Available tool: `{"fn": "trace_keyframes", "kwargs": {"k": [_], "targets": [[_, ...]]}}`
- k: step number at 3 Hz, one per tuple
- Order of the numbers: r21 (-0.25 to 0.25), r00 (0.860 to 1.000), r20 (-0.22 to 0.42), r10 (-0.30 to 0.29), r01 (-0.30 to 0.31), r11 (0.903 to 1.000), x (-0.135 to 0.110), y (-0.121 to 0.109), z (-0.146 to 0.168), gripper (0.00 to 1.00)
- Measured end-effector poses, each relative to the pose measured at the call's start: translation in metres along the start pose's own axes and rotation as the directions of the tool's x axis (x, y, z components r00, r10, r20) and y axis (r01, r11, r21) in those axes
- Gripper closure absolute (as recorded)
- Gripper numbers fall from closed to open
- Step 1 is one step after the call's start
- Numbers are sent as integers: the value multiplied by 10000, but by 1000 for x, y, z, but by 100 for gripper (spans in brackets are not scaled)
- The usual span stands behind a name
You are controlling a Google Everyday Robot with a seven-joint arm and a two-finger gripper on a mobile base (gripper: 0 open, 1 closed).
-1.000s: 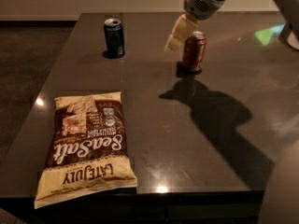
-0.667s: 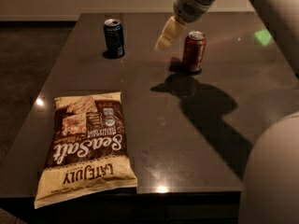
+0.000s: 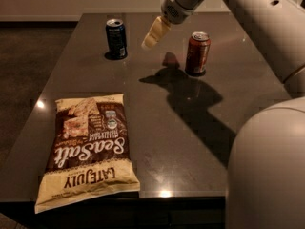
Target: Pick pepsi can
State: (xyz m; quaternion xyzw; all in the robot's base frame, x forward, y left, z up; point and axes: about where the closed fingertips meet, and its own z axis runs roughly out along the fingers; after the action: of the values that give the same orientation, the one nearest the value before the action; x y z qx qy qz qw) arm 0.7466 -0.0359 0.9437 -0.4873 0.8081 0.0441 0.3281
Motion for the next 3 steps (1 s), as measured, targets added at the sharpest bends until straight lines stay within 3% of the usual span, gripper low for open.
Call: {"fn": "trace_keyframes", "kwargs": {"k": [1,3], "targets": [[161,9988,311,368,-373,9992,-14,-4,19,0],[81,9949,798,611,-619,9980,-40,10,51,0]]}}
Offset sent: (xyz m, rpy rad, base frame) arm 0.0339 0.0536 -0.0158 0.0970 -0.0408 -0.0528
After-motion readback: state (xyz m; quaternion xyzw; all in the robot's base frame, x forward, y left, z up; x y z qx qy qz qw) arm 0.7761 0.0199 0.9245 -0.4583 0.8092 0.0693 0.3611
